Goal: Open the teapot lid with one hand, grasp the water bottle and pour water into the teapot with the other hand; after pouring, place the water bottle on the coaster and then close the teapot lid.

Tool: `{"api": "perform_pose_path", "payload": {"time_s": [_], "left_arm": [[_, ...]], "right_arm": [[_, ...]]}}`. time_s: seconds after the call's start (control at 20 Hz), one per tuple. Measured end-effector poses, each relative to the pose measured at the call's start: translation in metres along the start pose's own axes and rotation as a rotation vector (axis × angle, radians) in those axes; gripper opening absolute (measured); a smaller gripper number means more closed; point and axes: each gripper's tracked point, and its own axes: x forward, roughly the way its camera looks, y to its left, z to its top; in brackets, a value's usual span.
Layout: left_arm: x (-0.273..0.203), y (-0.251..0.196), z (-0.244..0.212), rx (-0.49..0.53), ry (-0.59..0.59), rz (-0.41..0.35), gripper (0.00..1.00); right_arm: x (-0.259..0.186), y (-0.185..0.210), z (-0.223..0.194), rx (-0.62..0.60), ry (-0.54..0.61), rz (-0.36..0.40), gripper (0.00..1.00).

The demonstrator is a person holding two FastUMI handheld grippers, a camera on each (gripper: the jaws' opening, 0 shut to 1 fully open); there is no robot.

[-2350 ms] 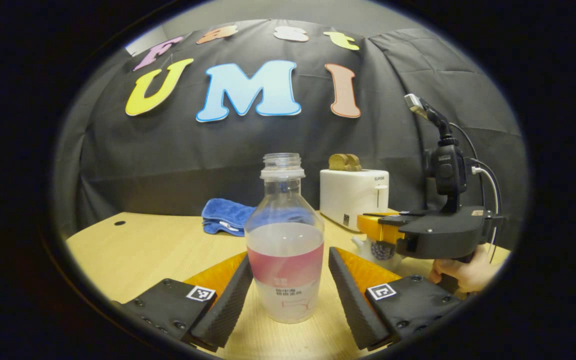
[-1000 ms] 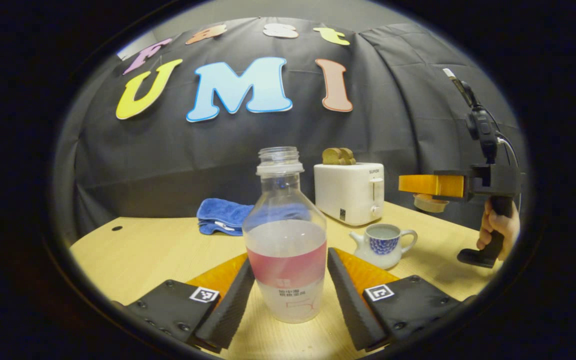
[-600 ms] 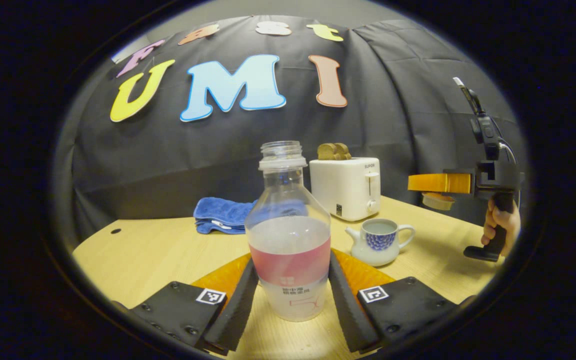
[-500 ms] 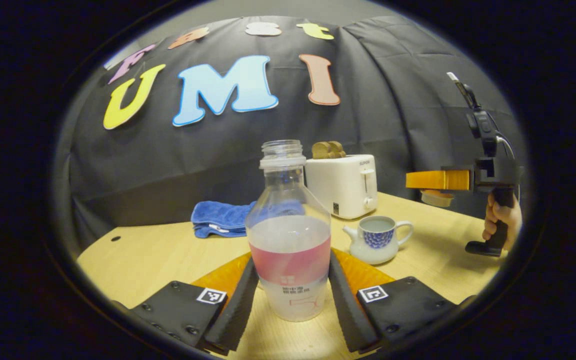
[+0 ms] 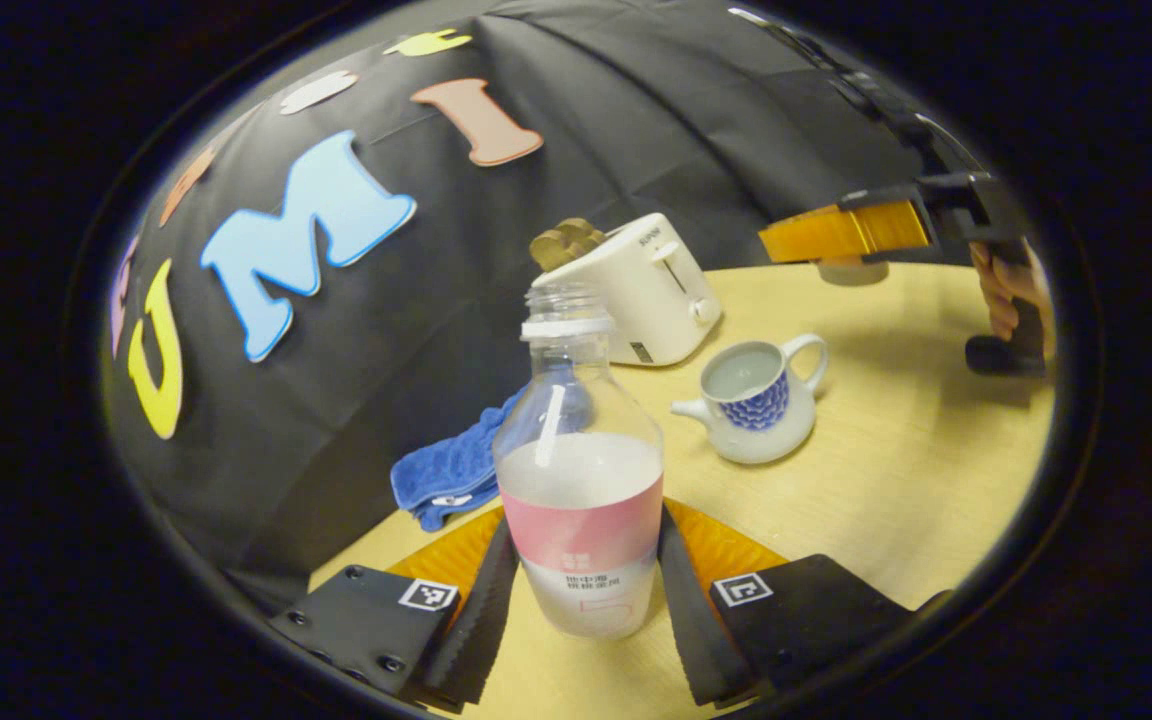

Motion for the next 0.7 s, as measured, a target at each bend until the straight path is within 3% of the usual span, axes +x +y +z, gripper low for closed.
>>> {"api": "perform_pose_path", "payload": {"time_s": [0.25,0.7], "left_arm": [[0.007,0.017,0.011,0.313,0.038,0.021,0.85],[0.016,0.034,0.030,0.668,0.046,-0.037,0.85]], "right_arm": [[-0.001,-0.004,0.001,0.008,0.003,-0.009,0.08],[0.002,-0.023,-0.006,0.017,0.029,-0.073,0.08]]}}
